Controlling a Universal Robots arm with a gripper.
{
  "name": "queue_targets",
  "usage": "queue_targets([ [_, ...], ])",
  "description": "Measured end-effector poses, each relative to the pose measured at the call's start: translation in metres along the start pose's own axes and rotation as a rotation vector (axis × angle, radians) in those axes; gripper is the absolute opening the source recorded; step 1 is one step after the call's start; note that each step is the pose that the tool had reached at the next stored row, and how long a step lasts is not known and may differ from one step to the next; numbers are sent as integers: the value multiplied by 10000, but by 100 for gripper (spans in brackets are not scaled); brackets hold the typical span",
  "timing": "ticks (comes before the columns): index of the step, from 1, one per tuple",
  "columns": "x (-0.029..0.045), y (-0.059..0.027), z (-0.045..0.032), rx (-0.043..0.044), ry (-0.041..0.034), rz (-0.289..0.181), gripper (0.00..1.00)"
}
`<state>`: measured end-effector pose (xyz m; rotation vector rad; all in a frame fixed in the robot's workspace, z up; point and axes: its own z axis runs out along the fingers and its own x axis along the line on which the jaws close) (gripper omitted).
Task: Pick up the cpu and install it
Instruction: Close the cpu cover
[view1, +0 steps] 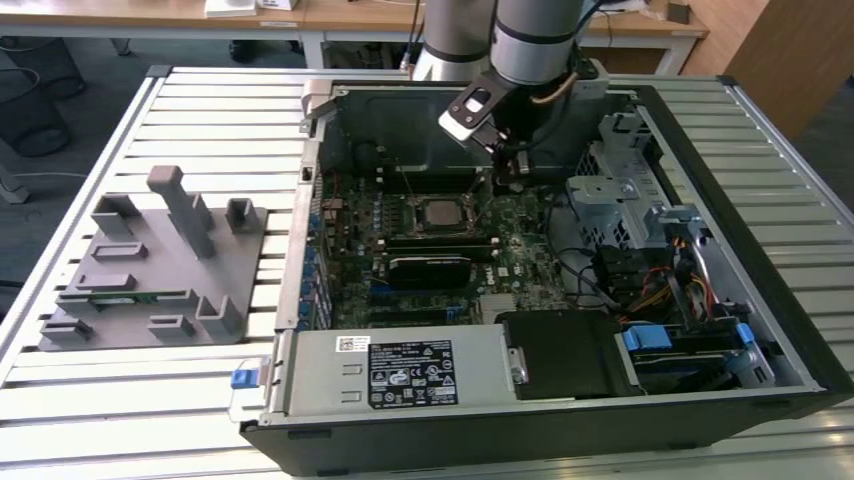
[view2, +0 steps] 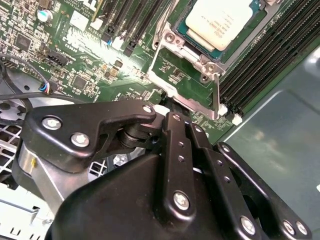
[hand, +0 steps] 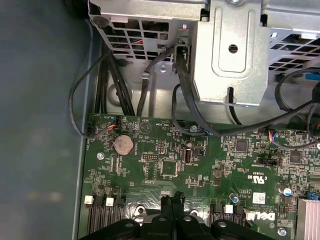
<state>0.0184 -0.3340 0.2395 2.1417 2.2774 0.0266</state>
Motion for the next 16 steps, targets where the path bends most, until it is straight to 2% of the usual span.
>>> queue_targets([
  [8, 5, -49, -1, -1, 3, 0, 11],
  [16, 11, -152, -3, -1, 3, 0, 11],
])
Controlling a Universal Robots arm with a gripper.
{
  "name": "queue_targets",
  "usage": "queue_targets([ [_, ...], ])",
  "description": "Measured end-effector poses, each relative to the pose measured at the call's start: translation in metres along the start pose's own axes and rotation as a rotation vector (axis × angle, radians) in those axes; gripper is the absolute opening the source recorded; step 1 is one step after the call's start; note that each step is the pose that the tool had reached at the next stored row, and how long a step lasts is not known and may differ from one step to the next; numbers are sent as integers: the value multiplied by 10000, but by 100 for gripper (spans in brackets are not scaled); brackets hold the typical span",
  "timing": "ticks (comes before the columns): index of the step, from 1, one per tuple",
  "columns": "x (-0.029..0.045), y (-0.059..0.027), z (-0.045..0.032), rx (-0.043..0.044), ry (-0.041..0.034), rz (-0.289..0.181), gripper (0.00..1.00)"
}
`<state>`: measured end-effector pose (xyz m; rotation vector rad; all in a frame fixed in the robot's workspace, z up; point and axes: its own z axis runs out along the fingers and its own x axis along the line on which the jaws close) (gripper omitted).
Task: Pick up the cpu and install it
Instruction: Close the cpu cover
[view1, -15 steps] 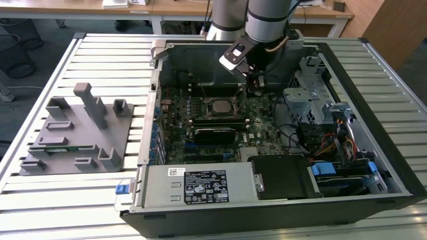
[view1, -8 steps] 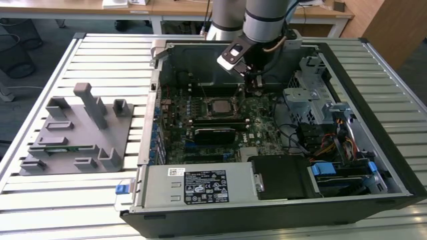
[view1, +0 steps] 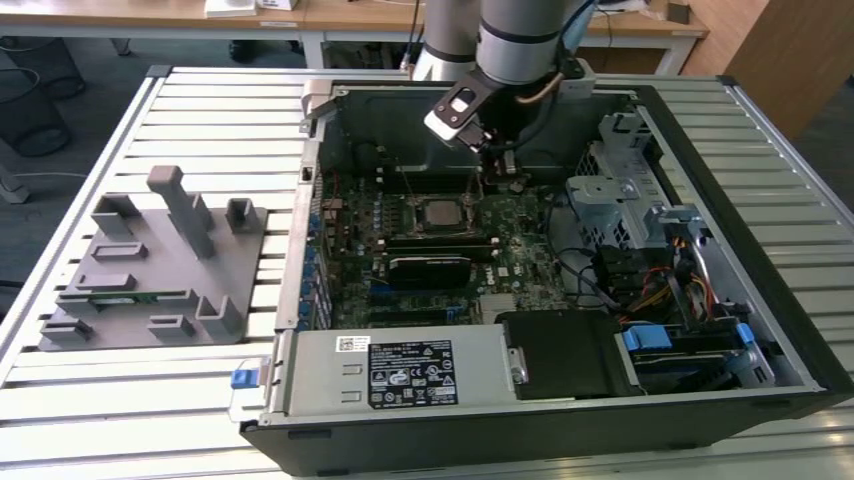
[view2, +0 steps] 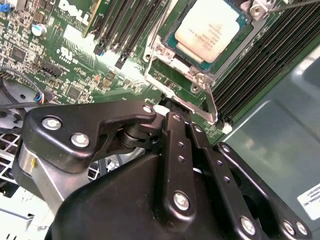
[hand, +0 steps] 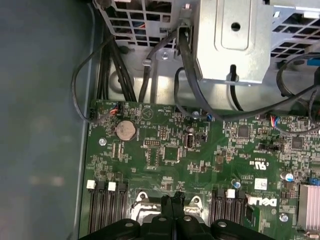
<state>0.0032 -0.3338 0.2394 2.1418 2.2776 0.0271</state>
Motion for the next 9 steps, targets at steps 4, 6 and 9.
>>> queue_targets([
  [4, 3, -44, -1, 0, 0, 0, 11],
  [6, 6, -84, -2, 0, -1, 0, 11],
  [9, 9, -146, -2, -2, 1, 0, 11],
])
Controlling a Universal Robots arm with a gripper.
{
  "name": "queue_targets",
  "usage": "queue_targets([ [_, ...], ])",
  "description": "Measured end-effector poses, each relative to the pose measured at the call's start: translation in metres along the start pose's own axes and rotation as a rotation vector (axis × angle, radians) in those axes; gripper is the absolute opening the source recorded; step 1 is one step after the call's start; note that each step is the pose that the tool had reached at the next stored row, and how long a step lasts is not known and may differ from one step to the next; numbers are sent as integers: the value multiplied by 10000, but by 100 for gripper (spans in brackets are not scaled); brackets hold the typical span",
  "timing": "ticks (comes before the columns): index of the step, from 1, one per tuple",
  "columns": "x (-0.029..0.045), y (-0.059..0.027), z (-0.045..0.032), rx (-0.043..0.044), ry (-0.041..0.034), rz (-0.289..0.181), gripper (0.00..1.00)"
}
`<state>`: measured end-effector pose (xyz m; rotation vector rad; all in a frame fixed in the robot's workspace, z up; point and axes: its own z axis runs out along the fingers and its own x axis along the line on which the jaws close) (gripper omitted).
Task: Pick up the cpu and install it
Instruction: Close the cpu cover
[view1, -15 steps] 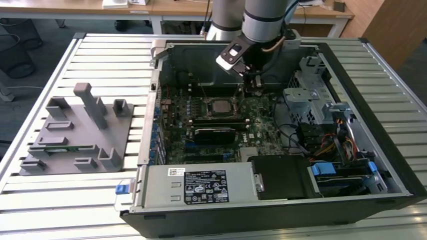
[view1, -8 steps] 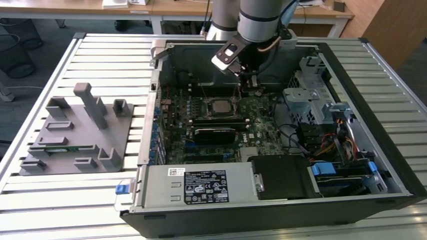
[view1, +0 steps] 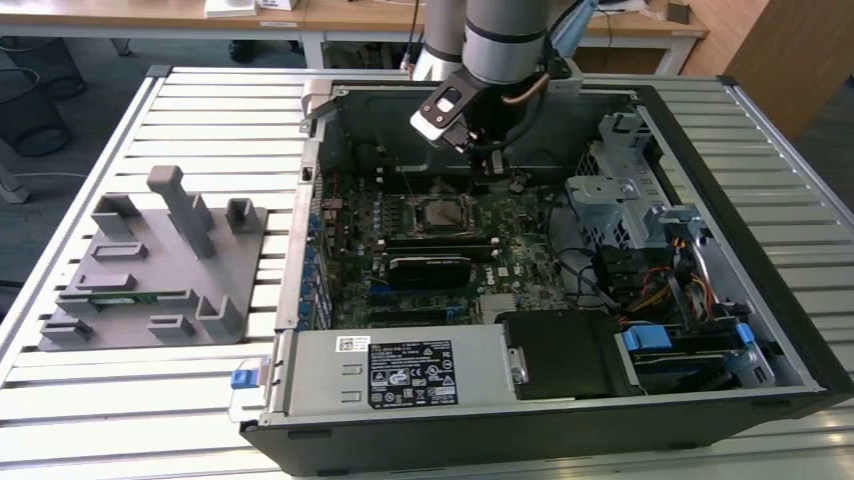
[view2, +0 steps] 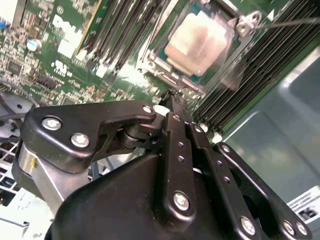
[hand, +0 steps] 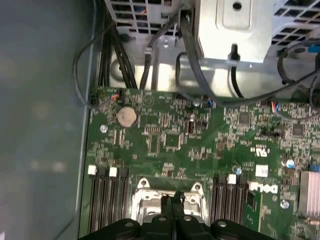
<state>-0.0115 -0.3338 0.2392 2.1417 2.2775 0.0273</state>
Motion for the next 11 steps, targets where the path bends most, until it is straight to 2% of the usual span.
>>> queue_targets([
  [6, 9, -152, 27, -20, -2, 1, 11],
  [11, 11, -183, 45, -18, -6, 0, 11],
])
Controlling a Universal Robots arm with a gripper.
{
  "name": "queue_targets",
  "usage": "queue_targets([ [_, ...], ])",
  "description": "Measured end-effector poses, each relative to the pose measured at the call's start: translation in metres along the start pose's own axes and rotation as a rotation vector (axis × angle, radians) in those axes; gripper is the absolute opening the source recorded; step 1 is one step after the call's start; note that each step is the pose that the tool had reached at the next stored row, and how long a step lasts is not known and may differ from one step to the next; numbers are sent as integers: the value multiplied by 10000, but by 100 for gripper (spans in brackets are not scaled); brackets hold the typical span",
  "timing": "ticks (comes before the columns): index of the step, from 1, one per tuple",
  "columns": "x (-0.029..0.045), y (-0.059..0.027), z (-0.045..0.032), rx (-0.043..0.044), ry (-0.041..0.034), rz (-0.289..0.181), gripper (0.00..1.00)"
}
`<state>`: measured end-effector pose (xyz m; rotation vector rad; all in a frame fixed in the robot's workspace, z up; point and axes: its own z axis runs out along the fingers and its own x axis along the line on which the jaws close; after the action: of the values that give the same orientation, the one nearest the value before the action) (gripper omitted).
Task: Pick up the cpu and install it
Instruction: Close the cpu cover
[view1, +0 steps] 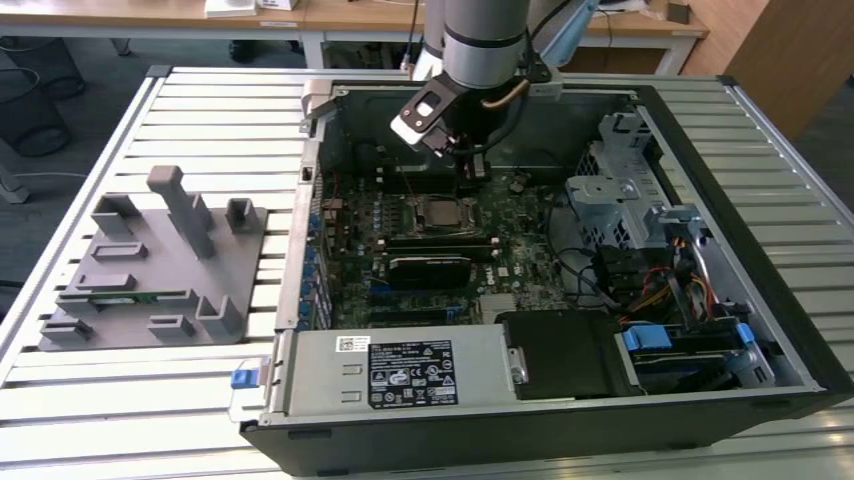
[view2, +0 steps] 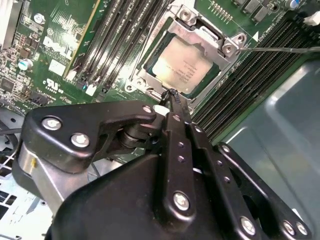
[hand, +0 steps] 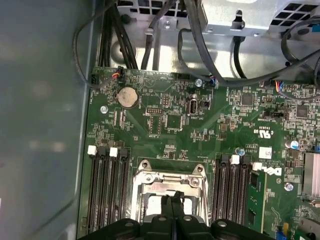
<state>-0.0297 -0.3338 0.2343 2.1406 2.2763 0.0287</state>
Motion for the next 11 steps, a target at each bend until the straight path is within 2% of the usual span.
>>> queue_targets([
  [4, 1, -10, 9, -3, 4, 1, 11],
  [11, 8, -144, 17, -3, 4, 0, 11],
])
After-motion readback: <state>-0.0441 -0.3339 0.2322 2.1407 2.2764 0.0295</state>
